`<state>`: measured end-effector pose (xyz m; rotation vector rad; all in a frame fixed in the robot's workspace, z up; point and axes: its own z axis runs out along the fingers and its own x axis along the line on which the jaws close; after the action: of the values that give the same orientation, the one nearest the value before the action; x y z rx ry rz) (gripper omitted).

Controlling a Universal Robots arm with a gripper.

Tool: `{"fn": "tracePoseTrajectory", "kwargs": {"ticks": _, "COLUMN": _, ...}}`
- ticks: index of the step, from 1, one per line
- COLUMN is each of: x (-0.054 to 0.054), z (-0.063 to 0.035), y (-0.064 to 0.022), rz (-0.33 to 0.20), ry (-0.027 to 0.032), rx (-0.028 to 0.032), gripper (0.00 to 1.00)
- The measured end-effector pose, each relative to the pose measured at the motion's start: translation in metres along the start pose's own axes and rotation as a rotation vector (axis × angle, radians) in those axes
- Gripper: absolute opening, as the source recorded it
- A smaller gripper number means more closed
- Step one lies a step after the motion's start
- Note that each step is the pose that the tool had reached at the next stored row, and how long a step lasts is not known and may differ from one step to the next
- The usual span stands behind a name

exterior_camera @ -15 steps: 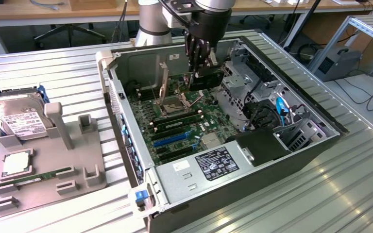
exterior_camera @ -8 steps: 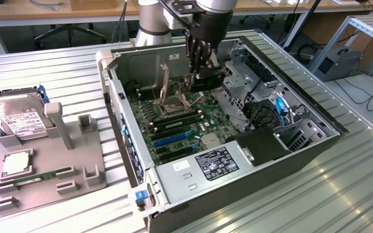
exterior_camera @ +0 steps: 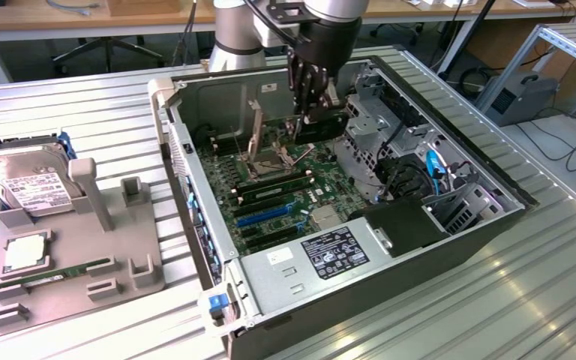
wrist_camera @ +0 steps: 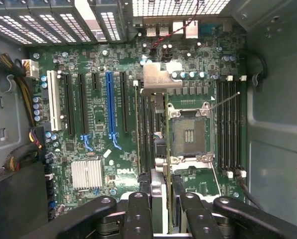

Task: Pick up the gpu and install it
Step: 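Insert the gpu into the slot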

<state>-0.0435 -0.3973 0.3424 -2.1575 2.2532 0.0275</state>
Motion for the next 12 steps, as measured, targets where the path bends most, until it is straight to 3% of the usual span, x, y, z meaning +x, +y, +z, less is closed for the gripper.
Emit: {"fn": "tracePoseTrajectory", "kwargs": {"ticks": 12, "x": 0.0036, "z": -0.0001, "y": -0.0002, "rz": 0.0, "ry": 0.0, "rx": 0.0, "gripper": 0.27}}
